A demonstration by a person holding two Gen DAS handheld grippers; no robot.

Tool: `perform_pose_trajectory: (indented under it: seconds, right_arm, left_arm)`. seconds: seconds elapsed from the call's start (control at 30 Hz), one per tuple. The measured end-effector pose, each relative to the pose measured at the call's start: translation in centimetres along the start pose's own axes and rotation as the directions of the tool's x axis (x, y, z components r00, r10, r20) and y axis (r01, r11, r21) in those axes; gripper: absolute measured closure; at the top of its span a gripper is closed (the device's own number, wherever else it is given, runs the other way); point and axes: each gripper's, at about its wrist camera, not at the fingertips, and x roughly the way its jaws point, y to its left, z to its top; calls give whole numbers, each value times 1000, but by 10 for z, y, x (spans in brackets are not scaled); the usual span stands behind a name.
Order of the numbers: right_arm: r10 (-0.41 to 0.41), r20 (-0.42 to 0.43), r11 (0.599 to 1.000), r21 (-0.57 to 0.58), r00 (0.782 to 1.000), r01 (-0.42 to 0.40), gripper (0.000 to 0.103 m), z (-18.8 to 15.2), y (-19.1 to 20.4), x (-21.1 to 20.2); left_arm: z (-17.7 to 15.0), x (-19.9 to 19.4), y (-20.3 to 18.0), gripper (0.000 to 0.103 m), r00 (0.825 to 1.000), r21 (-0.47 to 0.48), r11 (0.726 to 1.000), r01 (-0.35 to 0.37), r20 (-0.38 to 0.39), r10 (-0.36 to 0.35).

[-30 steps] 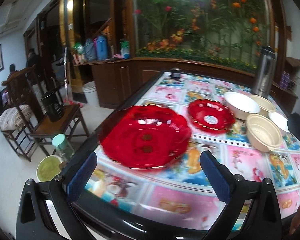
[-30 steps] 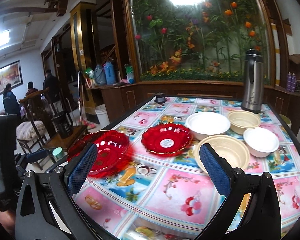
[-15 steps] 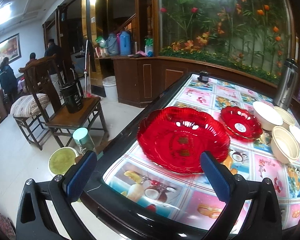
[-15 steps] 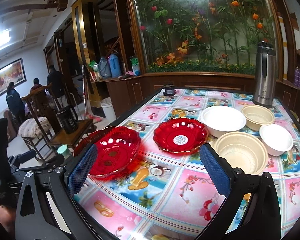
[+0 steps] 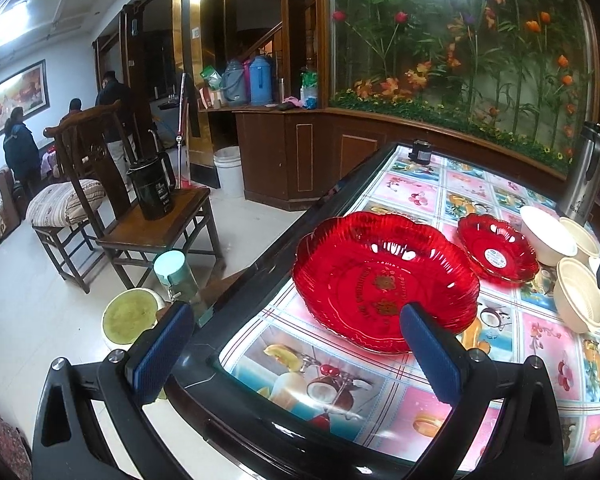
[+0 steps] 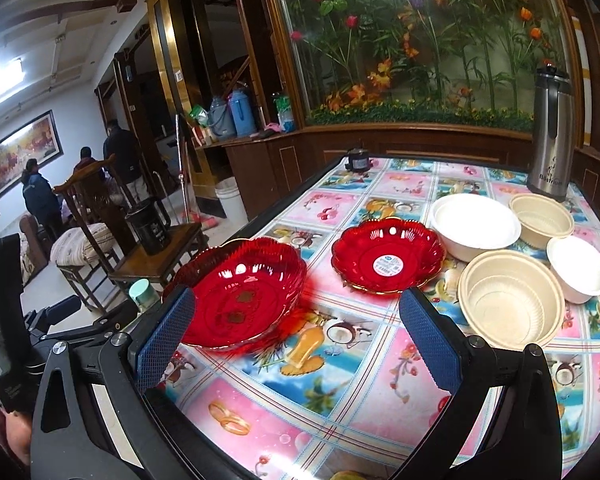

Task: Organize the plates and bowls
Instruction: 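Grasp the rim of the large red plate with the left gripper and lift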

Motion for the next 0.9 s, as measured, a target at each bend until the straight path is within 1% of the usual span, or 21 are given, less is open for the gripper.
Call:
perform_pose_trajectory:
  seconds: [0.1,0.27,0.9]
  right_arm:
    - [17,-16,1000,9,1000,-16,0,1,1,5]
    - [11,-22,1000,8,1000,-11,0,0,4,9]
    - [36,-42,999,10,998,-36,0,-4,11,19]
  left_arm:
    - [0,2,1,0,1000,-3,1000,-1,-4,1]
    - [-1,6,3,0,1000,-9,1000,-1,-16,1]
    - [-3,14,5,0,999,-7,1000,-3,-34,3]
